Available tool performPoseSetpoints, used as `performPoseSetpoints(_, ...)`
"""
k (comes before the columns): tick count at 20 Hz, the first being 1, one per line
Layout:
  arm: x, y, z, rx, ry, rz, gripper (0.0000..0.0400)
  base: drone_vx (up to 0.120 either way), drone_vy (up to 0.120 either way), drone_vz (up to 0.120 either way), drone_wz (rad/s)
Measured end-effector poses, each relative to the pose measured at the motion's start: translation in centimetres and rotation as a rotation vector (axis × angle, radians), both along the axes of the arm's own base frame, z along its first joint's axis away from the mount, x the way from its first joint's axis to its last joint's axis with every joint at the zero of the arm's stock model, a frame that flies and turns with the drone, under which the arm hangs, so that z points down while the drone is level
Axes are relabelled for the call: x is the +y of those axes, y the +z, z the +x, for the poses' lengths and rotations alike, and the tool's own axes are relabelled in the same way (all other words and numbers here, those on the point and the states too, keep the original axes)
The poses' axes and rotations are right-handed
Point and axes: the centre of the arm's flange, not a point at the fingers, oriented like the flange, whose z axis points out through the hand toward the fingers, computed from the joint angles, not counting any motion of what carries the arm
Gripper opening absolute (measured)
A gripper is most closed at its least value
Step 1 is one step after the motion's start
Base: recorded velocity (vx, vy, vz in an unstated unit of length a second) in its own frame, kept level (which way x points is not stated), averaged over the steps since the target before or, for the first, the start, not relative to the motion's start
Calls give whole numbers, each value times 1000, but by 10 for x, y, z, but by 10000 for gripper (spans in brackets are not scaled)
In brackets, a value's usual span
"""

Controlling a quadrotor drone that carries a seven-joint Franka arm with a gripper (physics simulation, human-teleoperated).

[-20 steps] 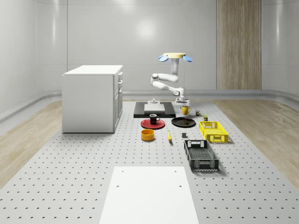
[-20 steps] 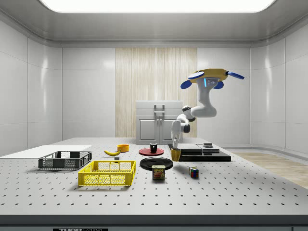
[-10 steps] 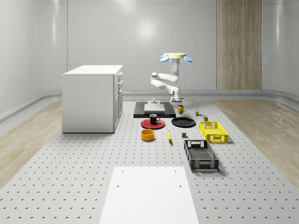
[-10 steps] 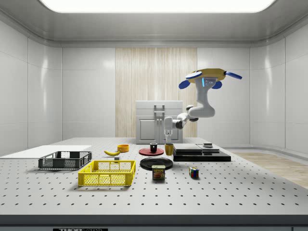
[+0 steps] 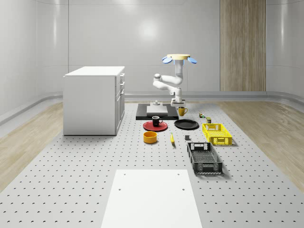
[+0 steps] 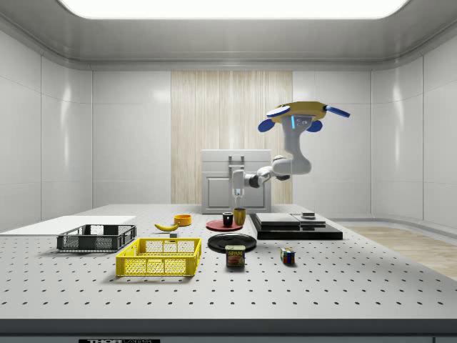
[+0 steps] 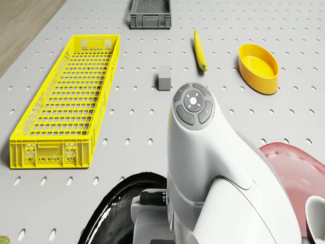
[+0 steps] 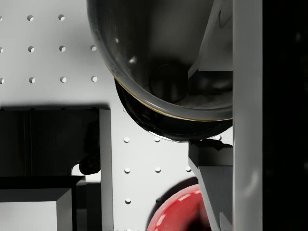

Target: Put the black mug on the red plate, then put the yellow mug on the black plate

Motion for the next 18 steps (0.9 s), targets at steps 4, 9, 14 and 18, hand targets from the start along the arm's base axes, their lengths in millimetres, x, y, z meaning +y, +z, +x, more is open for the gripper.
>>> performPoseSetpoints(4, 3, -3, 2, -1, 23, 1, 121, 50, 0, 0, 0)
performPoseSetpoints(9, -12, -4, 2, 0, 60, -5, 112, 0, 0, 0, 0)
performPoseSetpoints(14, -17, -4, 3, -3, 11, 4, 109, 0, 0, 0, 0)
performPoseSetpoints(18, -18, 7, 3, -5, -4, 8, 107, 0, 0, 0, 0)
